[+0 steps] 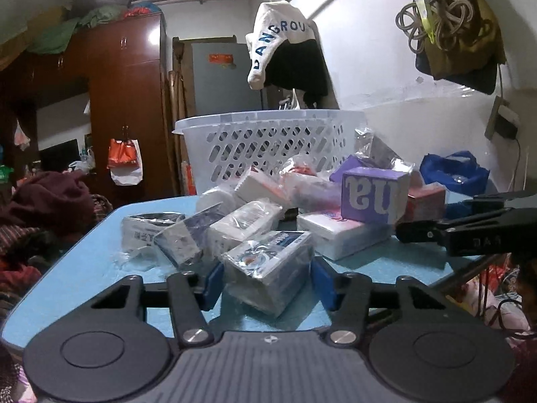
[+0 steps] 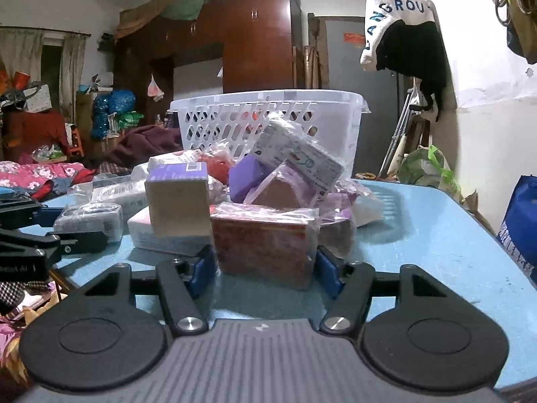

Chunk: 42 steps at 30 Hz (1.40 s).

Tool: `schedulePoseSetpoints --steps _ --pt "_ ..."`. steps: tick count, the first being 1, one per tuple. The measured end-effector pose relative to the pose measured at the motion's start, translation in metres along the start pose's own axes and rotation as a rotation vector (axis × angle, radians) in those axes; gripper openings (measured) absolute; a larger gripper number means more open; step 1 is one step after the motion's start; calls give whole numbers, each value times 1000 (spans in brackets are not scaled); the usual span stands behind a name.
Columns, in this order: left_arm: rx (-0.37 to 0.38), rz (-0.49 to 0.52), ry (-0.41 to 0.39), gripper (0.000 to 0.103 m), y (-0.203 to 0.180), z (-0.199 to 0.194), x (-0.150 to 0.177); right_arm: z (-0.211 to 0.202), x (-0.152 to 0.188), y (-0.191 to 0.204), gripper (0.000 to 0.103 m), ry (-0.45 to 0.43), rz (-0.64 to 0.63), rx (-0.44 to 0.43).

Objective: Organize objects
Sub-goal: 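Grasp a clear-wrapped white-blue box with the left tool while the right tool grasps a dark red wrapped box, then lift both boxes over the white basket and open both tools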

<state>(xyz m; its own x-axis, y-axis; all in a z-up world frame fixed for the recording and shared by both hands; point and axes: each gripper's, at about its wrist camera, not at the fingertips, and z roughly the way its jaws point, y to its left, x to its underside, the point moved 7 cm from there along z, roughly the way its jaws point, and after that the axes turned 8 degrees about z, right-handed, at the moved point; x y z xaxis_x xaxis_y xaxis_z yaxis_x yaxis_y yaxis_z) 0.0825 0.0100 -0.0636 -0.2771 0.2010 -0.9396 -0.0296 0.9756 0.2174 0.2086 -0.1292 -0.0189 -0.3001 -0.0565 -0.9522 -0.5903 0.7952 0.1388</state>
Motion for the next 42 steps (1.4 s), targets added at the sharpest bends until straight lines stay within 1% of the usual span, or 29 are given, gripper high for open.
schedulePoseSetpoints --steps 5,7,13,20,24,26,32,35,38,41,42 --pt "7 15 -8 59 -4 -1 1 1 1 2 67 -2 3 -9" --pt "10 13 -17 53 -5 -3 2 1 1 2 66 -3 -2 -7" --pt "12 29 -33 52 -1 -13 4 -13 -1 -3 64 -18 -13 11" --pt "28 12 -68 50 2 -22 1 -24 -9 -17 64 -36 7 16" --pt "59 -9 -105 49 4 -29 -4 -28 -14 -21 63 -52 15 -6" --pt "60 -20 -124 49 5 -31 -6 -31 -17 -22 63 -65 28 -25" --pt "69 -68 -145 49 14 -26 -15 -34 -27 -26 63 -90 57 -41" --pt "73 -104 -176 49 23 -25 -27 -33 -39 -25 63 -103 58 -52" --pt "94 -150 -205 49 35 -18 -49 -29 -56 -19 63 -116 34 -64" --pt "83 -156 -236 49 48 -4 -87 -15 -93 -13 63 -125 3 -85" --pt "86 -167 -242 49 52 4 -101 -7 -107 -9 63 -127 -20 -76"
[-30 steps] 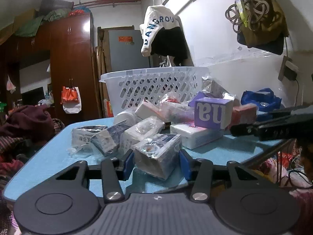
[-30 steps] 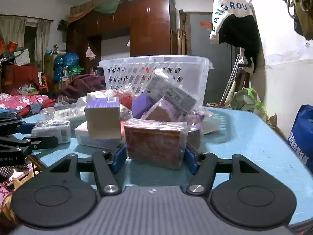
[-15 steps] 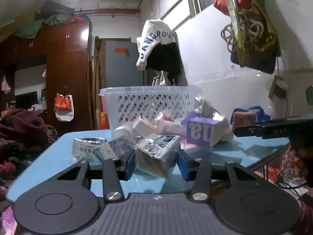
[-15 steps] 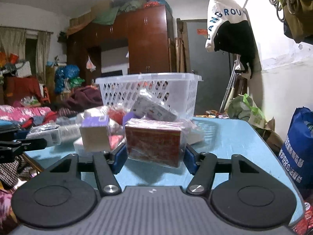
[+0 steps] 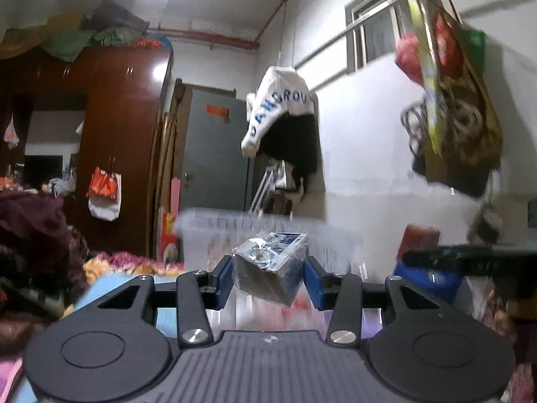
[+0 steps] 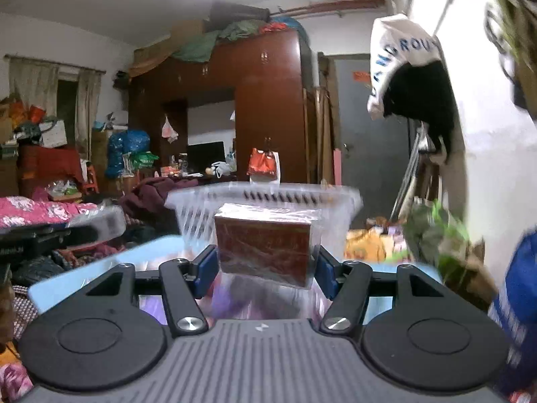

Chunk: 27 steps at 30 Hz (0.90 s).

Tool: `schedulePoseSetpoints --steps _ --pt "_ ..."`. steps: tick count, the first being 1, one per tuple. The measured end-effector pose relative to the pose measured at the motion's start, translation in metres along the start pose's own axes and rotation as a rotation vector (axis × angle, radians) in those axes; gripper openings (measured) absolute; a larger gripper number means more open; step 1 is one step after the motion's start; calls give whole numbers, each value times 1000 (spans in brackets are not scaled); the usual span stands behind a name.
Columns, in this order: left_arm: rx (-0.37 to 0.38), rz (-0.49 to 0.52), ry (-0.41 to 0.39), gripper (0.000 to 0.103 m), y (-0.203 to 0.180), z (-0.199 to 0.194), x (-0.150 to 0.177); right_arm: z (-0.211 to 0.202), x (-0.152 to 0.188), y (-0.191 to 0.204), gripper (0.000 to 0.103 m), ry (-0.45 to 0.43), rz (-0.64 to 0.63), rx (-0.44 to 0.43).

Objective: Organize objects
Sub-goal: 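Lift both boxes over the white basket and open both tools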

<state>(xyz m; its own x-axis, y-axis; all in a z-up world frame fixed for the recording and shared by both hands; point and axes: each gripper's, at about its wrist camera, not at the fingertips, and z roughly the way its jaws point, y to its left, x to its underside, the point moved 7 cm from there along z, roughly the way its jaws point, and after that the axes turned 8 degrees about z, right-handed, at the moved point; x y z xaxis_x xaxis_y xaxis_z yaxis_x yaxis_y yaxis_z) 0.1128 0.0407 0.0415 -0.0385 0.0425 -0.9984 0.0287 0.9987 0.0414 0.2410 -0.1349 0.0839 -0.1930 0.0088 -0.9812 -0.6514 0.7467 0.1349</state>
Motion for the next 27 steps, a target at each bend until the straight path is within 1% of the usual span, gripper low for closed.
schedulePoseSetpoints --steps 3,5,7,8,10,12,14,15,16,17,18,19,20,21,23,25,26,27 --pt "8 -20 34 49 8 48 -36 38 -33 6 63 20 -49 4" --pt "12 -6 99 49 10 86 -49 70 -46 5 63 46 -54 26" --pt "-9 -18 169 49 16 123 -55 101 -45 2 63 106 -77 59" --pt "-14 -33 202 49 20 139 -54 115 -44 0 63 139 -67 61" --pt "-18 -45 251 48 23 158 -49 131 -39 -6 63 176 -34 59" --pt "-39 -33 266 49 24 164 -45 135 -36 -10 63 180 -14 47" --pt "-45 -17 279 49 22 167 -41 135 -32 -11 63 189 -22 44" --pt "-45 -10 280 49 22 168 -41 134 -31 -8 64 187 -41 40" --pt "-56 8 271 53 22 168 -42 131 -29 -5 67 189 -54 29" --pt "-84 29 268 77 23 168 -43 128 -28 -3 71 190 -61 21" --pt "-104 29 270 99 26 167 -42 122 -33 -2 84 166 -64 31" --pt "-107 19 262 101 29 163 -43 112 -39 -2 99 119 -66 44" --pt "-98 4 252 99 31 156 -43 100 -42 -1 103 79 -67 45" --pt "-85 -9 237 98 33 143 -41 84 -41 1 103 53 -62 27" --pt "-73 6 197 98 30 106 -33 53 -28 2 103 52 -28 -39" --pt "-52 40 176 98 21 69 -17 16 -1 4 103 25 -3 -80" --pt "-50 51 160 97 16 48 -6 0 14 4 103 8 -2 -89" --pt "-48 57 141 97 10 31 4 -17 34 2 103 -4 2 -76"
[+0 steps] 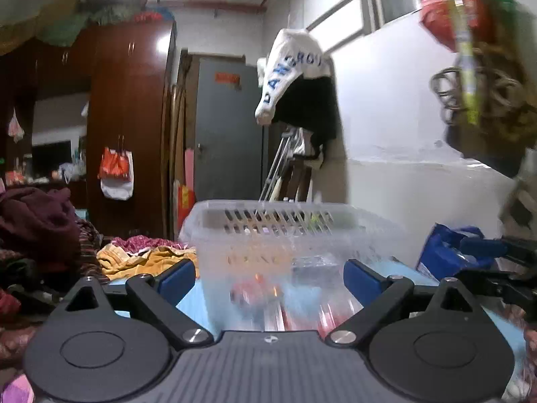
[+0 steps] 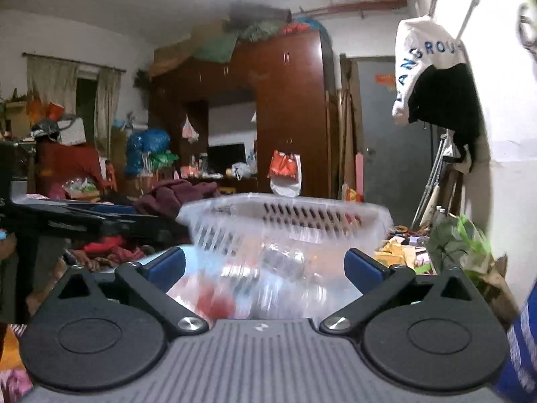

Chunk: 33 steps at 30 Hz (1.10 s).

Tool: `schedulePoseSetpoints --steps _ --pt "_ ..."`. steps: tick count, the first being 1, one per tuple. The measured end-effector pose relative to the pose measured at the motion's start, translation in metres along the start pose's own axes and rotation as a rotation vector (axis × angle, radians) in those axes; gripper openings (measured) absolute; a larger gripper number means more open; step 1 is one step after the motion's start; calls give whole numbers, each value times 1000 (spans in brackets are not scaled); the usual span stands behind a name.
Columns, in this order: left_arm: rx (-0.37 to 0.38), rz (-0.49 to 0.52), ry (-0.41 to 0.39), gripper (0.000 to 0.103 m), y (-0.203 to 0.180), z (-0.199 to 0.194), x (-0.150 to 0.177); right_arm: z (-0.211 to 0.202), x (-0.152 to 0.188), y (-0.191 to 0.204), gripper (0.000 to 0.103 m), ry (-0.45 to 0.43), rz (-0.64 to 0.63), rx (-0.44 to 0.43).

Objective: Organize objects
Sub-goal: 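Lift both boxes over the white basket and open both tools, then grasp a white plastic-wrapped item with the left tool while the right tool grasps a purple cube box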

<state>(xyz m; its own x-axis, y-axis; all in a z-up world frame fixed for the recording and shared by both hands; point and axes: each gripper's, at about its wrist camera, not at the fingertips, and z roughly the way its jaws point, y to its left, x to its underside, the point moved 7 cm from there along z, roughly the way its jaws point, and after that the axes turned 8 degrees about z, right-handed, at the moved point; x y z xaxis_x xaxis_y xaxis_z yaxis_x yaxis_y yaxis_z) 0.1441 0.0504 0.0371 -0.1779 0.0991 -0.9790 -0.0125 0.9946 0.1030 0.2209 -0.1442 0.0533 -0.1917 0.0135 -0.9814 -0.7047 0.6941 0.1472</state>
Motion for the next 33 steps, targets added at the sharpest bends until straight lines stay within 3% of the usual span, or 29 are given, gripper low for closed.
schedulePoseSetpoints --steps 3,6,10,13,16,26,29,31,33 --pt "17 34 -16 97 -15 -33 35 -21 35 -10 103 5 61 44" --pt "39 32 5 95 -22 -48 64 -16 49 -24 88 56 158 8" --pt "42 78 45 89 -28 -42 78 0 47 -22 76 82 116 33" --pt "31 83 55 89 -30 -38 81 -8 47 -14 77 50 94 32" --pt "30 83 67 89 -32 -35 84 -23 49 4 83 20 66 -23" --pt "37 94 103 88 -41 -22 96 6 73 50 83 114 3 -140" --pt "36 107 113 86 -45 -19 101 2 77 54 72 116 -22 -146" --pt "42 102 109 83 -46 -20 101 -1 78 58 54 123 -15 -177" --pt "50 104 106 78 -47 -20 101 -2 81 61 49 134 -32 -190"
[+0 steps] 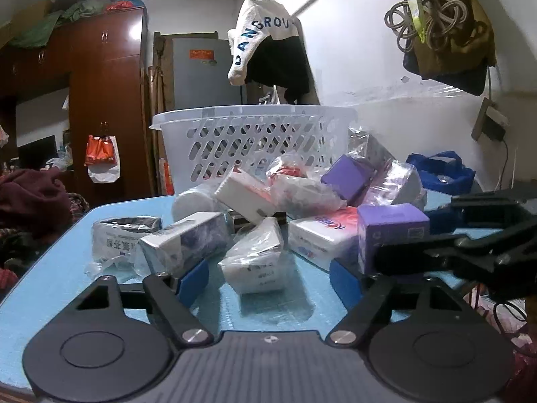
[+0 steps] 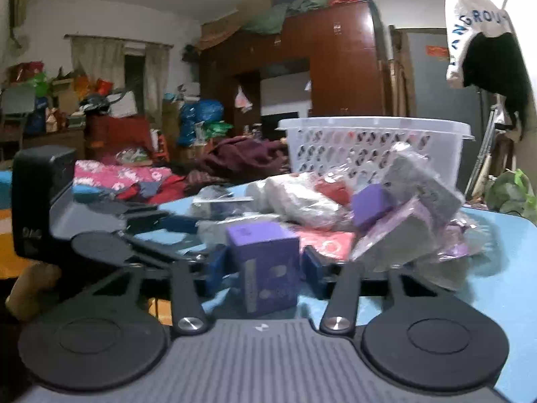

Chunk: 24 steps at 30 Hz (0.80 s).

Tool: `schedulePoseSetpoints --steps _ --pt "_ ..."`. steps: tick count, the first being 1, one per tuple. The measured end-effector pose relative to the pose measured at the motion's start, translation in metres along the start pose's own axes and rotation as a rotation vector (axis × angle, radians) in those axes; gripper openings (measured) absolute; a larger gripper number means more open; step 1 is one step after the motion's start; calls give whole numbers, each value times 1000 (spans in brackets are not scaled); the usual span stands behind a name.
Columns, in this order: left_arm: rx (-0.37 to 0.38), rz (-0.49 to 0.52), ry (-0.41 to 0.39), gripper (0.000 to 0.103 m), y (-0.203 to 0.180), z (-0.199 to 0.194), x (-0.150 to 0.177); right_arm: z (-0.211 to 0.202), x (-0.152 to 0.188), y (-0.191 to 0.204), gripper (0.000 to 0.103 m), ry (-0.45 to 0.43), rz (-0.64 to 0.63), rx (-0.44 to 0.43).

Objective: Organize objects
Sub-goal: 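Grasp a white plastic-wrapped item with the left tool while the right tool grasps a purple cube box, then carry both items over the white basket and open both tools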

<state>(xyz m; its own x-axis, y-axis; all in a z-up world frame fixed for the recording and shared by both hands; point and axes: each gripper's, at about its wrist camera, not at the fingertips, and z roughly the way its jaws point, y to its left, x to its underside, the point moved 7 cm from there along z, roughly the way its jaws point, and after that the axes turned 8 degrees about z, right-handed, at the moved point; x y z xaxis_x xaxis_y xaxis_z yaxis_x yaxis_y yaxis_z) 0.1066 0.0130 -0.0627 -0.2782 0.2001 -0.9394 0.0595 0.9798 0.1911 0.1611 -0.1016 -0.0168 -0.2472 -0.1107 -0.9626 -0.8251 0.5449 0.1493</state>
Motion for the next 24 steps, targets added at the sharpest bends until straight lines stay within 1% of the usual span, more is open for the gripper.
schedulePoseSetpoints --steps 1,2,3,5,8,13,16,19,21,24 --pt "1 2 -3 73 0 0 0 0 1 3 48 -2 -11 7" --pt "2 2 -6 56 0 0 0 -2 1 4 48 -7 -19 10" --pt "1 -4 -5 45 1 0 0 -3 0 4 47 -10 -15 9" --pt "3 -23 -3 41 4 1 0 -7 -3 0 47 -16 -2 -3" --pt "-15 -24 -16 40 6 -2 1 -17 -7 -6 47 -38 4 15" --pt "-27 -25 -70 40 5 -14 -4 -23 -14 -22 47 -60 20 69" --pt "-46 -15 -82 40 4 -18 -7 -26 -16 -34 47 -72 33 123" --pt "-61 -26 -84 40 6 -18 -8 -29 -18 -45 46 -90 47 195" --pt "-83 -28 -91 40 7 -20 -8 -32 -19 -51 46 -105 47 249" --pt "-102 -51 -100 40 12 -23 -10 -38 -22 -57 46 -130 43 297"
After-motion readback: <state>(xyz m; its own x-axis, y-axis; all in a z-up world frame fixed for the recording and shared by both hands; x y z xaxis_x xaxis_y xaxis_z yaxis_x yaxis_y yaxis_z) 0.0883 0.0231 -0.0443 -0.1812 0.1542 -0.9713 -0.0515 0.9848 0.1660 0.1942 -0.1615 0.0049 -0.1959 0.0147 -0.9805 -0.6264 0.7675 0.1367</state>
